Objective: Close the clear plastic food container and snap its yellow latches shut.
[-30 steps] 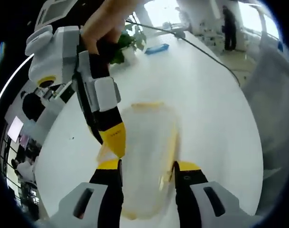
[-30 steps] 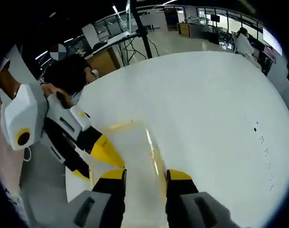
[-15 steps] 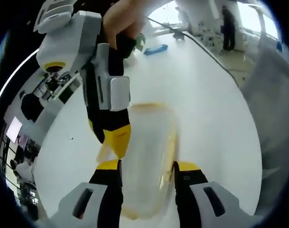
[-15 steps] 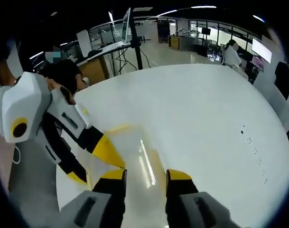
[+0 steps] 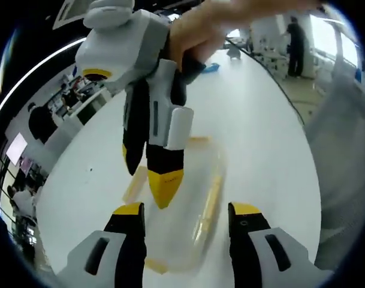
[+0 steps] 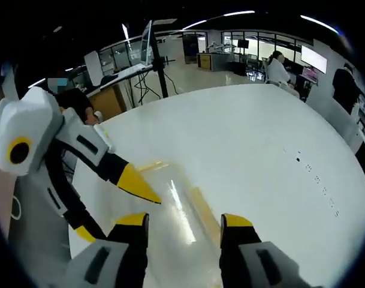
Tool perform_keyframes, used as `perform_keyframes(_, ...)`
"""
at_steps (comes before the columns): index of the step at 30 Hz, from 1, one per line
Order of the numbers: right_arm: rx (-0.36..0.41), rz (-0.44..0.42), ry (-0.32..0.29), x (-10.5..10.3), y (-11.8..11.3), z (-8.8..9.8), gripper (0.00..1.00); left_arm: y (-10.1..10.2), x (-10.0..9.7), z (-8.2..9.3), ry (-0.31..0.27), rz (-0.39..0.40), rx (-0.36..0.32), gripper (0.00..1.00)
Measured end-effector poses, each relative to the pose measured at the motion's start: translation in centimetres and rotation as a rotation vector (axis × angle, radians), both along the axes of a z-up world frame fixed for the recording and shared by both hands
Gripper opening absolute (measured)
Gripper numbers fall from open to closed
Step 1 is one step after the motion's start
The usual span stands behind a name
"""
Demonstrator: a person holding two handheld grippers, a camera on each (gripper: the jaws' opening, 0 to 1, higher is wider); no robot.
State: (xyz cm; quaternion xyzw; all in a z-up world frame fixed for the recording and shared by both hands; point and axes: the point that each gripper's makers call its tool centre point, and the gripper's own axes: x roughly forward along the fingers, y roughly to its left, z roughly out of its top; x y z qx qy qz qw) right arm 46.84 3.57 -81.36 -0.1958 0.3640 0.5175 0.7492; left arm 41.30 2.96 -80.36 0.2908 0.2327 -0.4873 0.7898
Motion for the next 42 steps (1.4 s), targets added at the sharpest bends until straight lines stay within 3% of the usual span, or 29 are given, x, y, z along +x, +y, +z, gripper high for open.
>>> perform_keyframes(7, 0.071, -0.14, -0.013, 0.1, -0.9, 1.2, 0.49, 1.6, 0.6, 0.7, 0.013, 0.111, -0.053, 0.52)
perform_keyframes(14, 0.054, -0.181, -0.032, -0.9, -2.8, 1.3, 0.48, 3.2, 0.8, 0.4, 0.005, 0.164, -0.034, 0.51)
perform_keyframes(17, 0.088, -0.216, -0.015, -1.1, -3.2, 1.7, 0.48, 3.6, 0.8, 0.6, 0.005, 0.189, -0.045, 0.51)
perform_keyframes(23, 0.207, -0.318, 0.032, -1.8, -3.5, 2.7, 0.48, 4.2, 0.8, 0.7, 0.122, 0.316, -0.204, 0.48)
perform_keyframes(34, 0.171, -0.404, -0.025, -2.4, -6.0, 2.3, 0.48, 7.1, 2.0, 0.4, 0.134, 0.439, -0.216, 0.45)
perform_keyframes(42, 0.166, -0.456, -0.019, -3.5, -6.9, 1.2, 0.46, 7.6, 2.5, -0.1, 0.172, 0.493, -0.258, 0.41)
